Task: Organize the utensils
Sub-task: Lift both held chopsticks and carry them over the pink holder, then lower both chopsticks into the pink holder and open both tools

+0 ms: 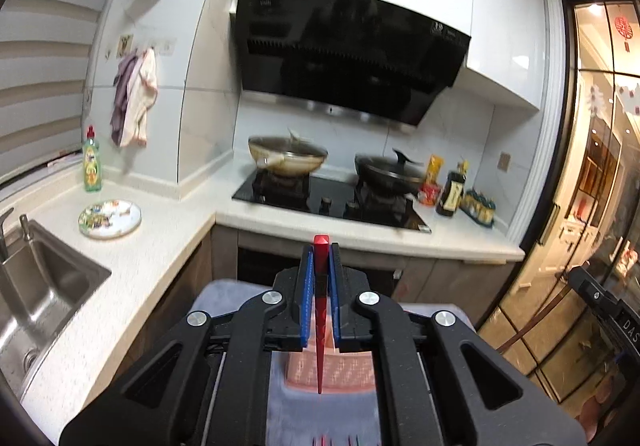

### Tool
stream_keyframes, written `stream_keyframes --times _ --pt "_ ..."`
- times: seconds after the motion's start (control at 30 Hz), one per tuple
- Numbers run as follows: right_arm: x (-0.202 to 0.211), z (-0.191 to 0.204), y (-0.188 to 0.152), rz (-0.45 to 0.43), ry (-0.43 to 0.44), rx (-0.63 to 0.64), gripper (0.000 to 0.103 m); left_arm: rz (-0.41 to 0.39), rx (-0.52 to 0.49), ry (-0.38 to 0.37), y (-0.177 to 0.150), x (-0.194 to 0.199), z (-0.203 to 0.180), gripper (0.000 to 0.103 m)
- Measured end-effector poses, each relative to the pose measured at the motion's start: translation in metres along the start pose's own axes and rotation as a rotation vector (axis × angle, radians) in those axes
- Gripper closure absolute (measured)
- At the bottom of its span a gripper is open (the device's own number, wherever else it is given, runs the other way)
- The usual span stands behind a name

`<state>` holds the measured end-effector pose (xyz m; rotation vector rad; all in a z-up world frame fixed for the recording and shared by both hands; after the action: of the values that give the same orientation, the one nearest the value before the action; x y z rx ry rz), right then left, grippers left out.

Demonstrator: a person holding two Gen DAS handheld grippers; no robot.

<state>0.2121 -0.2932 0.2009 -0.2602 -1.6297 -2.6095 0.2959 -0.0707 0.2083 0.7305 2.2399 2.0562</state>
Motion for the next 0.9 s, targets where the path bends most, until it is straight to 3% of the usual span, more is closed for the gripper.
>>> stream_keyframes --times 0.27,0.53,0.9 --pt "-0.068 0.012 0.025 -0.024 0.006 0.007 0.096 -0.054 0.014 0.019 0.034 -0.045 0.001 0.096" --pt "-0.123 0.0 -0.016 0.08 -0.033 0.025 0.096 0.048 0.021 0.03 -0.001 -0.097 0.01 0.096" --pt "-0.152 -0.021 -0.064 0.188 -0.095 0.052 0.092 0.149 0.01 0.032 -0.042 -0.121 0.017 0.095"
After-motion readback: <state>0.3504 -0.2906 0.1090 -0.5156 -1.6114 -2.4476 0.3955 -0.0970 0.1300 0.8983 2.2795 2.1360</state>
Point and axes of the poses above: each gripper's, at about its wrist camera, not at the fingertips, and x roughly against the way its jaws point, z to its left, y to its top, the point moved 8 cm from there along -x, roughly the way its jaws point, and after that the axes turned 4 degrees about -x, right-handed, at the moved point
